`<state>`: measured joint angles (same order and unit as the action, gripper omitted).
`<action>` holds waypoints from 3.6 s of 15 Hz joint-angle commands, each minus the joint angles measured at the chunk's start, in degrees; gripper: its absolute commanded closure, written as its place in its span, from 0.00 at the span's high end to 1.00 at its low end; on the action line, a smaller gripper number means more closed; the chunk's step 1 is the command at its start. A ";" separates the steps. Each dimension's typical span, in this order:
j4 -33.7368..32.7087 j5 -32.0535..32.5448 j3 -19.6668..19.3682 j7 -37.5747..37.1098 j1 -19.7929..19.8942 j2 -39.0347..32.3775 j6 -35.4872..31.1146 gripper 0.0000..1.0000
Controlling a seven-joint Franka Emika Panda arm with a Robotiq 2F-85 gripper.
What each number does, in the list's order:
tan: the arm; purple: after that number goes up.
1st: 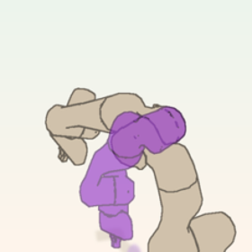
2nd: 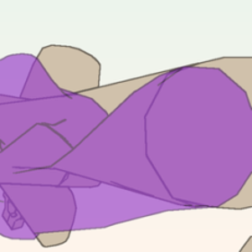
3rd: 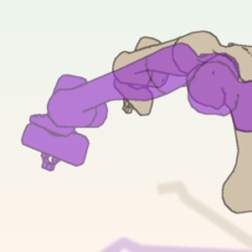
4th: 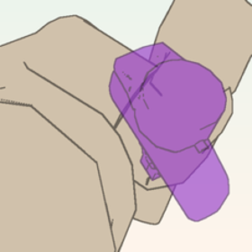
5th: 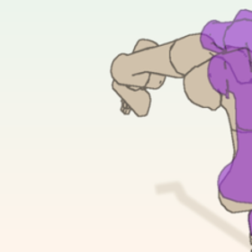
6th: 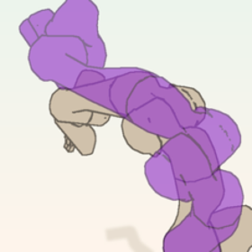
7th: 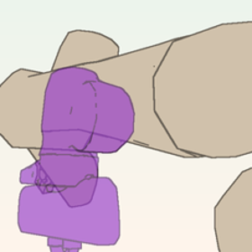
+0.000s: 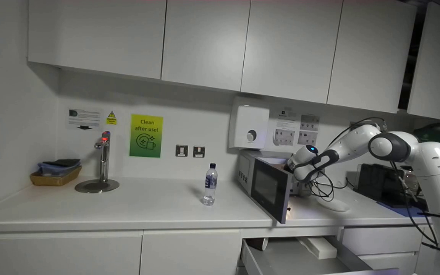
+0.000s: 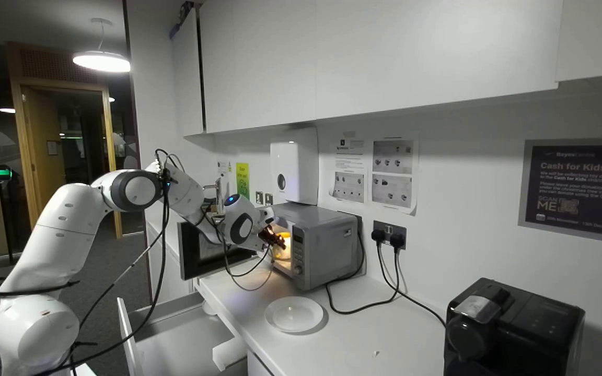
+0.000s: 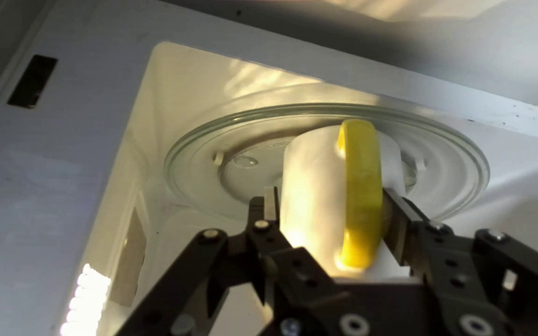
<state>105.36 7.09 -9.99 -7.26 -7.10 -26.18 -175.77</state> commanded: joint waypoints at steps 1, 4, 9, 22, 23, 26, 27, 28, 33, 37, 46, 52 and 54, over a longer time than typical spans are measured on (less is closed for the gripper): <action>0.31 1.13 -5.89 -4.69 -5.11 0.83 -0.20 0.90; 0.42 -0.14 -5.13 -4.82 -5.59 0.51 -0.84 1.00; 0.54 -0.76 -3.01 -4.18 -5.00 0.26 -1.13 1.00; 0.50 1.54 -16.51 -6.85 -14.98 0.03 -0.62 0.27; 0.50 1.44 -17.33 -6.87 -15.77 -0.04 -0.60 0.19; 0.67 1.14 -18.88 -6.55 -17.48 -0.12 -0.54 0.00; 0.65 1.05 -19.32 -6.52 -17.99 -0.17 -0.36 0.02; 0.86 0.91 -19.47 -6.35 -18.23 -0.18 -0.44 0.04; 1.18 0.73 -20.64 -6.24 -19.60 -0.02 -0.01 0.04; 2.19 0.65 -20.28 -5.47 -20.50 2.25 2.20 0.04; 6.13 2.18 -20.71 -4.35 -24.66 8.19 6.42 0.04; 10.11 6.10 -24.15 -5.36 -28.90 13.12 9.37 0.04; 11.64 8.23 -25.33 -5.39 -30.28 14.97 9.68 0.04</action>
<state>113.01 11.38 -32.77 -12.06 -34.48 -17.07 -167.87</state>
